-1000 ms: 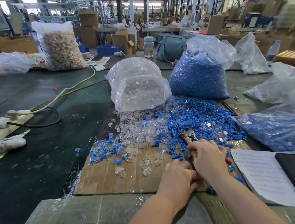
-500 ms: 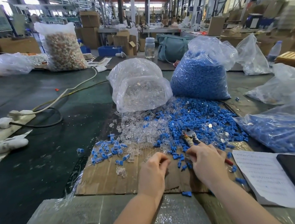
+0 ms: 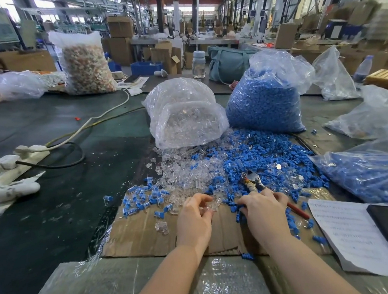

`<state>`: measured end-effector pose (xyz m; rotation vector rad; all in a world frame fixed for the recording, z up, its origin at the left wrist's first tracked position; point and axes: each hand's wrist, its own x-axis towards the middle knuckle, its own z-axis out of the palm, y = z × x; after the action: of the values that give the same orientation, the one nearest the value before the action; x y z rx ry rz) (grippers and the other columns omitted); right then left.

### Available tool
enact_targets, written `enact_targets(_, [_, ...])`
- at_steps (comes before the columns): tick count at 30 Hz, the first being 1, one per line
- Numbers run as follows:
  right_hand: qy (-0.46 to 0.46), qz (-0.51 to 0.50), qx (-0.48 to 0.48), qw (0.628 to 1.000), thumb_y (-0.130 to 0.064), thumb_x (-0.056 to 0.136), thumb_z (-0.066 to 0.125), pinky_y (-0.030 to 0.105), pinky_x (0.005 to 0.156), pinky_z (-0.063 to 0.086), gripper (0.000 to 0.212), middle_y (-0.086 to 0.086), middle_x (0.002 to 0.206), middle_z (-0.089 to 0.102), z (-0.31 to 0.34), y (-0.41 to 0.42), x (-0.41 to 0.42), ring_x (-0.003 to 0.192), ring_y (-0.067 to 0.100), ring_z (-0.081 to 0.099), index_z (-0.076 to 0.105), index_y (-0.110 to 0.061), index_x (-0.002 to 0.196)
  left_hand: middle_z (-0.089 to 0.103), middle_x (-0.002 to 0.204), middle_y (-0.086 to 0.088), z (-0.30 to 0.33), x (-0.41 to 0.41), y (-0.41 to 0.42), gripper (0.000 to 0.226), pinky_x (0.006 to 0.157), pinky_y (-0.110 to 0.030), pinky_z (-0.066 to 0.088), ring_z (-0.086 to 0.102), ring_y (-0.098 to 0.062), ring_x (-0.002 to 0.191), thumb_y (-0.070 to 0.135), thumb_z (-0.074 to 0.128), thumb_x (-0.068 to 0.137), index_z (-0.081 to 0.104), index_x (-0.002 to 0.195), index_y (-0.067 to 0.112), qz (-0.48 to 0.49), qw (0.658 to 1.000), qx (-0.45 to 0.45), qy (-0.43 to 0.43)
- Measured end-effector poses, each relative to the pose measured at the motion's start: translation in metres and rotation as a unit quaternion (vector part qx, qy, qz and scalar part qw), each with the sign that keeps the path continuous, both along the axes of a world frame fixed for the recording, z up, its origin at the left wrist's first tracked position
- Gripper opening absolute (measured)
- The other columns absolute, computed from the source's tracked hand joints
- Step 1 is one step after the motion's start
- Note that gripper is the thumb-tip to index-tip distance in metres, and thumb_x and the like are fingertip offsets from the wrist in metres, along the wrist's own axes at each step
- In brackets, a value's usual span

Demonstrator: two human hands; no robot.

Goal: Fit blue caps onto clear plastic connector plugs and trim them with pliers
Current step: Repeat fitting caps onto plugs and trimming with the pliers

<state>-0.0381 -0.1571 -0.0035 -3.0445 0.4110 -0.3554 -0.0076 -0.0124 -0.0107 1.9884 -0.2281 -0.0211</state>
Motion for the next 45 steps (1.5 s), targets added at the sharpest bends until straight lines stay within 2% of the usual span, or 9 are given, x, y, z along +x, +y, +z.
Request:
enact_targets(4, [-0.046,-0.002,0.005,0.999,-0.026,0.098,0.045,0.031,0.087,0.016,0.022,-0.015,0.089,0.062,-0.001,0.002,-0.001,0.089,0.010,0.045,0.064,-0.034,0.094,0.061,0.082,0.007,0.002,0.002,0.000,0.022,0.052,-0.007,0.043,0.054,-0.004,0.064,0.009,0.057,0.089,0.055,0.081,0.029,0.006,0.999,-0.038,0.031])
enact_targets(10, [-0.110,0.046,0.176,0.977,-0.021,0.096,0.048,0.026,0.078,0.041,0.018,-0.005,0.086,0.062,0.005,0.013,-0.006,0.084,0.012,0.049,0.066,-0.016,0.093,0.053,0.094,0.010,0.005,0.002,0.000,0.022,0.063,-0.001,0.041,0.055,-0.002,0.082,0.008,0.059,0.088,0.062,0.079,0.028,0.030,0.998,-0.048,0.017])
enact_targets(14, [-0.137,0.020,0.316,0.939,-0.016,0.091,0.059,0.018,0.066,0.043,0.011,-0.014,0.074,0.060,0.009,0.022,-0.006,0.072,0.002,0.054,0.068,-0.019,0.086,0.051,0.089,0.009,0.009,0.000,0.000,0.020,0.065,0.002,0.036,0.049,-0.002,0.076,0.010,0.059,0.089,0.062,0.079,0.027,0.032,0.999,-0.034,-0.004])
enact_targets(18, [-0.127,-0.008,0.401,0.907,-0.012,0.087,0.063,0.024,0.072,0.049,0.014,-0.008,0.076,0.065,0.008,0.026,-0.007,0.076,0.008,0.060,0.065,-0.022,0.078,0.063,0.088,0.006,0.006,-0.003,0.002,0.020,0.072,-0.015,0.050,0.060,-0.008,0.082,0.012,0.062,0.087,0.063,0.078,0.029,0.017,0.998,-0.063,0.027])
enact_targets(23, [-0.130,-0.018,0.452,0.882,-0.011,0.087,0.064,0.019,0.068,0.049,0.015,-0.008,0.074,0.066,0.003,0.031,-0.012,0.074,0.006,0.062,0.065,-0.022,0.077,0.065,0.079,0.010,0.002,-0.005,0.004,0.019,0.061,-0.006,0.045,0.060,-0.001,0.075,0.013,0.068,0.083,0.062,0.078,0.030,0.039,0.996,-0.067,0.033])
enact_targets(27, [-0.138,-0.005,0.449,0.883,-0.015,0.087,0.065,0.020,0.066,0.049,0.012,-0.009,0.072,0.066,0.002,0.035,-0.016,0.072,0.006,0.061,0.065,-0.022,0.077,0.066,0.081,0.001,0.001,-0.009,0.005,0.024,0.070,-0.021,0.054,0.064,-0.011,0.078,0.002,0.065,0.083,0.060,0.084,0.025,0.053,0.990,-0.110,0.075])
enact_targets(31, [-0.142,0.016,0.423,0.895,-0.021,0.088,0.065,0.016,0.065,0.046,0.008,-0.010,0.072,0.064,0.001,0.038,-0.019,0.072,0.003,0.059,0.064,-0.022,0.080,0.069,0.076,-0.002,0.004,-0.012,0.006,0.021,0.065,-0.020,0.055,0.067,-0.014,0.073,0.000,0.064,0.084,0.066,0.080,0.020,0.038,0.979,-0.164,0.115])
enact_targets(36, [-0.161,0.033,0.376,0.912,-0.023,0.089,0.062,0.027,0.069,0.049,0.008,-0.010,0.073,0.063,0.001,0.042,-0.022,0.071,0.005,0.058,0.063,-0.019,0.083,0.068,0.077,-0.005,0.004,-0.016,0.007,0.016,0.062,-0.018,0.054,0.065,-0.011,0.068,-0.001,0.060,0.087,0.068,0.084,0.013,0.031,0.966,-0.207,0.150])
enact_targets(45, [-0.147,0.055,0.297,0.942,-0.028,0.092,0.057,0.027,0.071,0.044,0.012,-0.005,0.079,0.063,0.004,0.043,-0.026,0.077,0.012,0.056,0.058,-0.019,0.084,0.066,0.078,-0.009,0.009,-0.015,0.008,0.013,0.065,-0.024,0.057,0.064,-0.015,0.067,-0.001,0.057,0.088,0.066,0.086,0.009,0.049,0.947,-0.252,0.192])
